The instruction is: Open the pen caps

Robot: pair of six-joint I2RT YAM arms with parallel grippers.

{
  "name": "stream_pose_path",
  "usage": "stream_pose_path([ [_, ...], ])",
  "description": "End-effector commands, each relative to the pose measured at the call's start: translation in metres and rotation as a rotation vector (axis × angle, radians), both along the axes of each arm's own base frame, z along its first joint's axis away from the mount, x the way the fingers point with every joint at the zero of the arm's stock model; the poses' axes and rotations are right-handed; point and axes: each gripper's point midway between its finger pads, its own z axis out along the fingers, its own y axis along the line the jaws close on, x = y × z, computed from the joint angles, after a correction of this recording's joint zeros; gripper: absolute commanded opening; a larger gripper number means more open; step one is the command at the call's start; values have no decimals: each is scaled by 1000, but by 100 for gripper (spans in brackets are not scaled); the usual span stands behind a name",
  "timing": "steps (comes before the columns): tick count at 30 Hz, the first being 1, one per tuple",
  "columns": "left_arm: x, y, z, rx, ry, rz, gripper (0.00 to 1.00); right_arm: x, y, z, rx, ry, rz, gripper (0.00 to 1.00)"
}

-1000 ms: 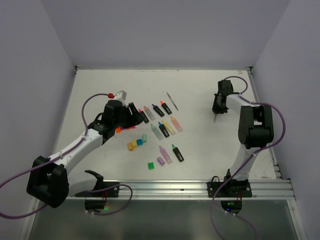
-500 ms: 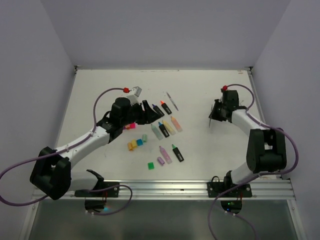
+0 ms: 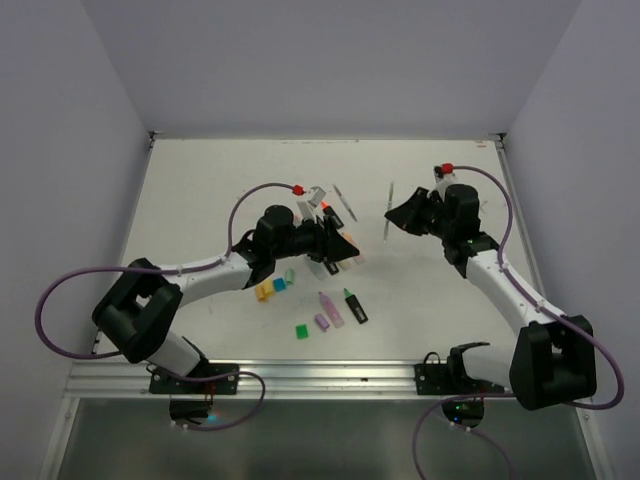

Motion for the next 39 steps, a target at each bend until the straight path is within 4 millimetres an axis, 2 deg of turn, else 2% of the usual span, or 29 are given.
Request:
stream_pose_path([
  [1, 3, -25, 39, -107, -87, -55, 58, -5, 27, 42, 136, -106, 55, 0],
  [4, 4, -34, 40, -112, -91, -63, 58, -10, 42, 49, 173, -112, 81, 0],
  [10, 9, -45, 41, -129, -96, -73, 59, -14, 60, 54, 234, -112, 112, 0],
  [20, 18, -53, 40, -130, -103, -65, 57, -17, 71, 56, 258, -109, 129, 0],
  [22, 21, -53, 45, -135, -115, -57, 51, -17, 72, 50, 252, -98, 128, 0],
  [24, 22, -52, 44, -130, -112, -51, 50, -16, 72, 50, 251, -101, 124, 0],
  [28, 24, -52, 47, -131, -115, -40, 37, -18, 73, 46, 229, -95, 127, 0],
  [30, 24, -52, 48, -132, -117, -37, 34, -18, 74, 45, 227, -95, 126, 0],
  [33, 24, -52, 47, -130, -113, -40, 21, -19, 72, 43, 217, -98, 116, 0],
  [34, 24, -53, 48, -130, -114, -43, 8, -18, 71, 42, 213, -97, 111, 0],
  [35, 23, -53, 48, -128, -110, -46, 0, -19, 70, 42, 206, -102, 109, 0],
  [38, 21, -50, 43, -115, -101, -46, 0, -16, 67, 42, 194, -102, 91, 0],
  [39, 20, -49, 42, -112, -105, -49, 0, -17, 69, 43, 192, -105, 102, 4],
])
